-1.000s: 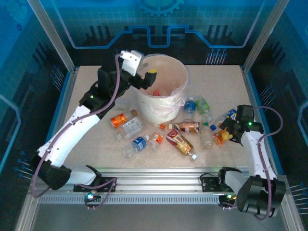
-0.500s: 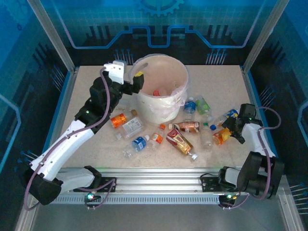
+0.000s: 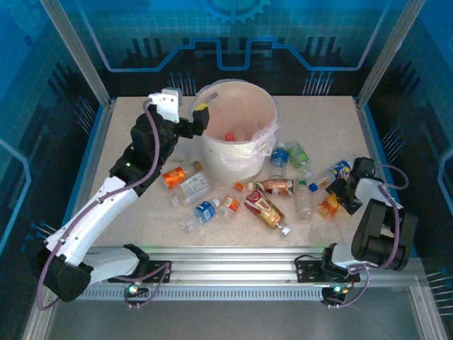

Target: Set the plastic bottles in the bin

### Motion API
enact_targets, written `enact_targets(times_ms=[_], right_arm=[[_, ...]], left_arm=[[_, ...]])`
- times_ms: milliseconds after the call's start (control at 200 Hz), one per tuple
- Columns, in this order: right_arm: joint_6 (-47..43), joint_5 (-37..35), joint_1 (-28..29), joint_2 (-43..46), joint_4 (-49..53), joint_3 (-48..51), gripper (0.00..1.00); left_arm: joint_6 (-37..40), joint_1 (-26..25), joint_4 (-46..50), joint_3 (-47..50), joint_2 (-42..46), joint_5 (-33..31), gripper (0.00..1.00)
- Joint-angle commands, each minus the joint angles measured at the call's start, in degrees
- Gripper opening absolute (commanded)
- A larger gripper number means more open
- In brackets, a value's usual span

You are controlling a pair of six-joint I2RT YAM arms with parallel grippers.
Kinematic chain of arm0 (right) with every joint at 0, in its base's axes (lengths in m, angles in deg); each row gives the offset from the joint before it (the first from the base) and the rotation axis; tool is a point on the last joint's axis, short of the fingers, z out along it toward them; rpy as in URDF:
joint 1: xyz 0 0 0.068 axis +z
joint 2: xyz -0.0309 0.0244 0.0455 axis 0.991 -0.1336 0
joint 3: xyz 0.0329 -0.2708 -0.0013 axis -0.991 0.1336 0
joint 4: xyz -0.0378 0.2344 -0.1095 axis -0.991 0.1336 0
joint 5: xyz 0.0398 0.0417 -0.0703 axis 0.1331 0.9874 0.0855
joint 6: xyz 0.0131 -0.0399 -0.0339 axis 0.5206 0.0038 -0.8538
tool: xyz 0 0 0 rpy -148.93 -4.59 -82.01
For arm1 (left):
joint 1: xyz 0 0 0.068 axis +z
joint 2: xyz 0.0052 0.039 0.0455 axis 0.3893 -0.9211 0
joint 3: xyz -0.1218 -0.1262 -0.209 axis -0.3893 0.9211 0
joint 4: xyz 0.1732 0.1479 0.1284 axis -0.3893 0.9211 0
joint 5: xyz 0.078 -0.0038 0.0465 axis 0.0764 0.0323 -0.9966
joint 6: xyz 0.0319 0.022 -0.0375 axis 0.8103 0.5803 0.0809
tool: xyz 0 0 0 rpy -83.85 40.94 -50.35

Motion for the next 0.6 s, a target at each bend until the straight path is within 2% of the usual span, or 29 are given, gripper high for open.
enact_targets(times_ms=[0, 85, 165, 365, 595], right_arm=[[0.14, 2.03, -0.96, -1.52, -1.20, -0.50, 0.68], [0.28, 2.14, -1.00, -2.02, -1.23, -0.71, 0.55], [0.48, 1.87, -1.01, -1.38, -1.08, -0.53, 0.47], [0.41, -0.49, -1.00, 4.64, 2.75, -1.02, 0.38], [-0.46, -5.91, 1.00, 17.47, 10.43, -4.12, 0.35]], left_arm=[[-1.12, 0.66, -1.37, 0.49, 0.56, -0.91, 0.99], [-1.25, 0.86, -1.05, 0.49, 0.51, -0.99, 0.99], [-1.38, 1.01, -0.68, 0.50, 0.45, -1.24, 0.99], [-1.90, 1.46, -0.15, 1.17, 0.48, -1.89, 0.99], [-3.30, 2.26, -0.32, 2.41, 0.76, -2.40, 0.99]])
